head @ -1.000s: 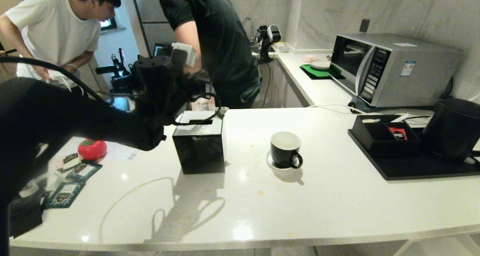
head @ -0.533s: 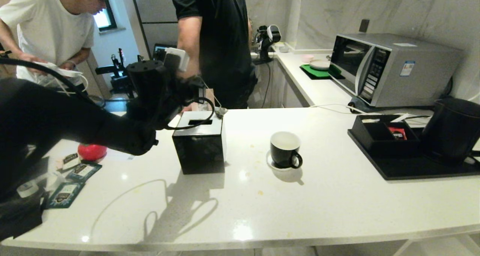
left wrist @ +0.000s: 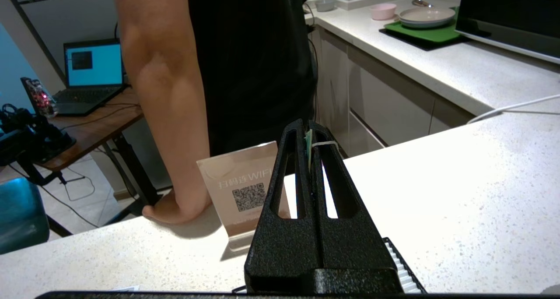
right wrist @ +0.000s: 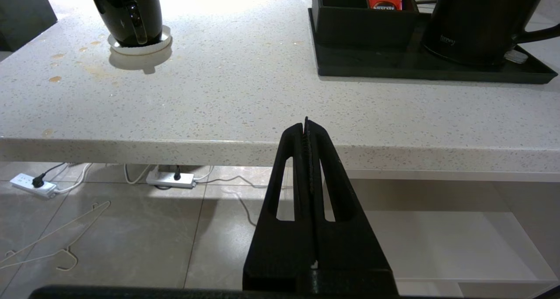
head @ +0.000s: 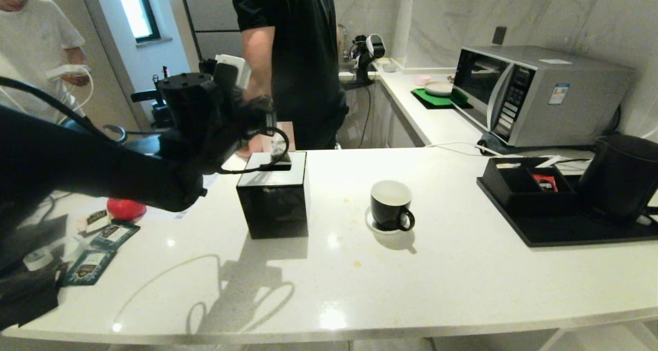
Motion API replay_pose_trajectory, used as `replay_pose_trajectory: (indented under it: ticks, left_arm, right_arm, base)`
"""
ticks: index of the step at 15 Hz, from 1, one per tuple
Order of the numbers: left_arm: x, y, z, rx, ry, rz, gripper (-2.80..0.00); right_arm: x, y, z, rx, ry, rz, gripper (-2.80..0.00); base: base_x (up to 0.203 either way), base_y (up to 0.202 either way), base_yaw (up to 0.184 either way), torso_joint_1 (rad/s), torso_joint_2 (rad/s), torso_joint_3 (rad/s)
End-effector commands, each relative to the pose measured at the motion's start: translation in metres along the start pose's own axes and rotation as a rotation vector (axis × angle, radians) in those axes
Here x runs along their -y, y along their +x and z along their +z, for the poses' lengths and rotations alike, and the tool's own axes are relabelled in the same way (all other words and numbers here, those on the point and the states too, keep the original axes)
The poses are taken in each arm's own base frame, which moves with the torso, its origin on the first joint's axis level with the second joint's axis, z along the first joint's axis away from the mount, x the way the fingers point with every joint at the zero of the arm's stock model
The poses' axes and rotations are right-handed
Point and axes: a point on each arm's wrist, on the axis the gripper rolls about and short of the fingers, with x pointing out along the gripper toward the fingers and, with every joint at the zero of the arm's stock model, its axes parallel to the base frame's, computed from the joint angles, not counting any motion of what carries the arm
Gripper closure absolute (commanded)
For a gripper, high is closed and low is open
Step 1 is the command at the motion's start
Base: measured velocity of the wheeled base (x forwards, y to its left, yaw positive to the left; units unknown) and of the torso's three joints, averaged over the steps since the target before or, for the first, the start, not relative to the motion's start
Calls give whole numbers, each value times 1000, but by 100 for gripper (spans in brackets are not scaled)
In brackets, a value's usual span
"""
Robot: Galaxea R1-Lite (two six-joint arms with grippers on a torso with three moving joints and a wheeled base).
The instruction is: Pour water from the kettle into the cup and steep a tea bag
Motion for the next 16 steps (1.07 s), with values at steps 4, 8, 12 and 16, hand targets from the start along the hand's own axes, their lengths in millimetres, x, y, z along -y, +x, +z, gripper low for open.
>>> replay_pose_trajectory:
  ticks: [4, 8, 12, 16]
  left_arm:
    - [-1, -10, -3, -37, 3, -2, 0]
    - [0, -12, -8, -55, 5, -4, 0]
    - [1, -20, -16, -92, 7, -11, 0]
    - [1, -22, -23, -112, 6, -12, 0]
  right_arm:
    - [0, 0, 0, -1, -1, 1, 0]
    - [0, 0, 0, -1, -1, 1, 0]
    - [0, 0, 0, -1, -1, 1, 0]
    - [0, 0, 0, -1, -1, 0, 0]
  base:
    - [0, 0, 0, 0, 0, 0]
    - [0, 0, 0, 0, 0, 0]
    - [0, 0, 0, 0, 0, 0]
    - [0, 0, 0, 0, 0, 0]
